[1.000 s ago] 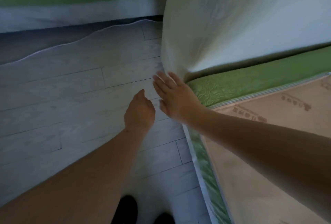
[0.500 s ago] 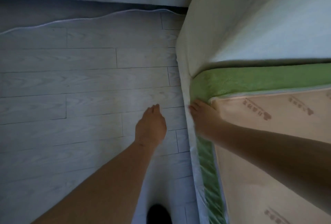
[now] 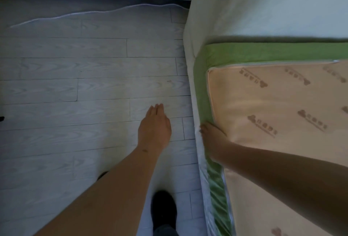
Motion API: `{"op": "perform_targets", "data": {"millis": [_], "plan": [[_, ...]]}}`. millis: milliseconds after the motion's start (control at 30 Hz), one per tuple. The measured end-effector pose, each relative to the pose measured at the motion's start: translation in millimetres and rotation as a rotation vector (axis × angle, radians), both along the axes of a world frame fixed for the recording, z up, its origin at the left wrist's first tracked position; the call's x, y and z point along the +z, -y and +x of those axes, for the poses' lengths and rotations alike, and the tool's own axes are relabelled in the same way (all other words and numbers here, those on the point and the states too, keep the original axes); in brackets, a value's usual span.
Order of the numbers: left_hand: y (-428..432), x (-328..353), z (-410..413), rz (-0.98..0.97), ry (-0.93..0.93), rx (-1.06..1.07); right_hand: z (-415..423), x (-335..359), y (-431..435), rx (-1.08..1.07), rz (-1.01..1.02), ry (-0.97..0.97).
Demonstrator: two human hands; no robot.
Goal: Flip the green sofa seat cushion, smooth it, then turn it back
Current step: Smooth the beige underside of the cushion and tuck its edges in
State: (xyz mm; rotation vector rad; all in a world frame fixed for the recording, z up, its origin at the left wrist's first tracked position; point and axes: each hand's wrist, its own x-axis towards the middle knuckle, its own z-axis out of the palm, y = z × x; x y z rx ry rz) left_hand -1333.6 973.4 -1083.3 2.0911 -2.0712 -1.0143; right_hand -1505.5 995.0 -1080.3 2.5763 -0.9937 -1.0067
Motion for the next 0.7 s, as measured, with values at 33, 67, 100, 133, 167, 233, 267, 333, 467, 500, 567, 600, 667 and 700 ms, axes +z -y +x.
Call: {"op": "perform_targets", "data": {"millis": [33,67,100,133,167,233,267,333,467,500,567,600,667,700], "plan": [[-8,1,-1,0.002,-0.011,0.004,-3,-6,-17,0.001,0.124,-0.138],[-16,1,-4,-0.024,-0.009,0.002,1,-5,-25,-0.125,0.182,-0.109],[-26,0,-3,-0.046,0.012,0.007,8,-4,-27,-0.173,0.164,-0.11],[-35,-2,-3,-0.045,0.025,0.0,8,-8,-33,-0.2,0.14,-0.158],[-43,-3,-3,-0.041,0.016,-0.013,2,-18,-36,-0.154,0.07,-0.149],[-68,-2,-4,-0.037,-0.015,-0.036,-10,-28,-67,-0.047,0.028,-0.163],[-77,-1,-6,-0.048,-0.029,-0.041,-12,-22,-81,-0.081,0.049,-0.252],[-98,-4,-5,-0.077,-0.062,-0.024,0,-24,-99,-0.176,-0.001,-0.053],[-163,-13,-3,-0.056,-0.101,-0.039,-6,-28,-155,-0.116,-0.002,-0.102],[-187,-18,-3,-0.021,-0.122,-0.031,-9,-25,-178,-0.122,0.078,-0.132],[-225,-25,-1,-0.022,-0.109,-0.032,-7,-26,-199,-0.139,0.075,-0.051],[-236,-27,-1,-0.026,-0.088,-0.046,-7,-26,-203,-0.13,-0.064,-0.034],[-263,-26,-3,0.007,-0.079,-0.074,-9,-27,-225,-0.023,-0.066,-0.091],[-279,-22,-4,0.034,-0.077,-0.072,-16,-31,-242,-0.027,0.037,-0.207]]}}
